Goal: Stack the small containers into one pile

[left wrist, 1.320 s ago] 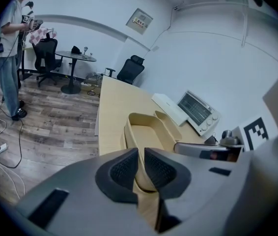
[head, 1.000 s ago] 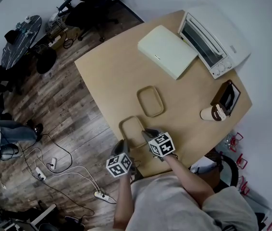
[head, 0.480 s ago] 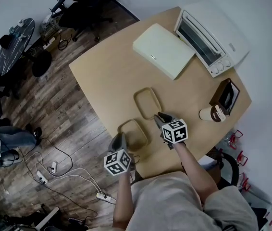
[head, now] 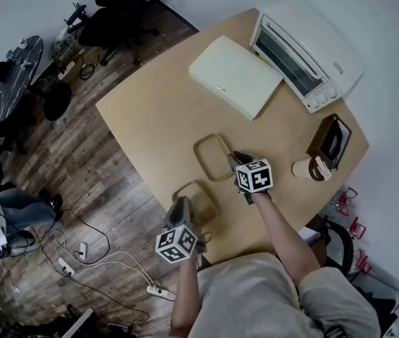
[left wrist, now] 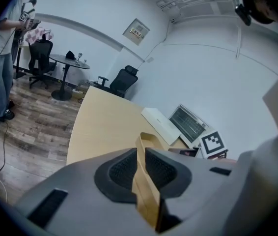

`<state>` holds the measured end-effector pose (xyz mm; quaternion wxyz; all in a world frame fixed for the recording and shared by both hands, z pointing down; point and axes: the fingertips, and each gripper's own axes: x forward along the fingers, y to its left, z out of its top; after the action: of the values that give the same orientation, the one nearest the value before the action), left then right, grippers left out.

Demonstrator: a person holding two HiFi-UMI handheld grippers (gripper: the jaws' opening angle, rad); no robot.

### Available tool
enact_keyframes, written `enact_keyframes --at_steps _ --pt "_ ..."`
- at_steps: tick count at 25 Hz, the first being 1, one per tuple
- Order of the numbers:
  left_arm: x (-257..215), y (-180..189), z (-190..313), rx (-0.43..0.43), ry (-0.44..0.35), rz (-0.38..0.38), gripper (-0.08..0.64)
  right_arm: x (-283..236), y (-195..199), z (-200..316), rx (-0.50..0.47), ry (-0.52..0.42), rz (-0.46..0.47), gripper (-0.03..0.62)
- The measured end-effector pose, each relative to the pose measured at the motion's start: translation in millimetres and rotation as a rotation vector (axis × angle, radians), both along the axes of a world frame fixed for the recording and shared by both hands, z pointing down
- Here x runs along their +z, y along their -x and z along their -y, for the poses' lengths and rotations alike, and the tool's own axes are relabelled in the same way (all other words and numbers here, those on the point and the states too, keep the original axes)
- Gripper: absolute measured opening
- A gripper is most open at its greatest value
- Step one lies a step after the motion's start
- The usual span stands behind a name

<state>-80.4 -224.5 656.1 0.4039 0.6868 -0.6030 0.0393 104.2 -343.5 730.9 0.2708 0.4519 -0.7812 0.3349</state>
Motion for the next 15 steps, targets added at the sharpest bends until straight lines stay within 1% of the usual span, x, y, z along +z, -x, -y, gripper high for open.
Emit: enact_keyframes --at_steps 4,8,12,15 --pt "-1 1 0 -0.003 -0.008 -0.002 0.048 13 3 6 -0.016 0.032 -0.012 0.084" --pt "-7 3 -6 0.002 -0.029 -0.002 0.044 27 4 9 -0.026 0.066 -0.043 0.084" --pt "-6 6 -14 -0.009 -0.028 -0.008 0.044 41 8 12 -0.03 0.107 -0.08 0.084" --pt "-5 6 -17 -0.01 -0.023 -0.014 0.044 50 8 13 -0.021 0.14 -0.086 0.068"
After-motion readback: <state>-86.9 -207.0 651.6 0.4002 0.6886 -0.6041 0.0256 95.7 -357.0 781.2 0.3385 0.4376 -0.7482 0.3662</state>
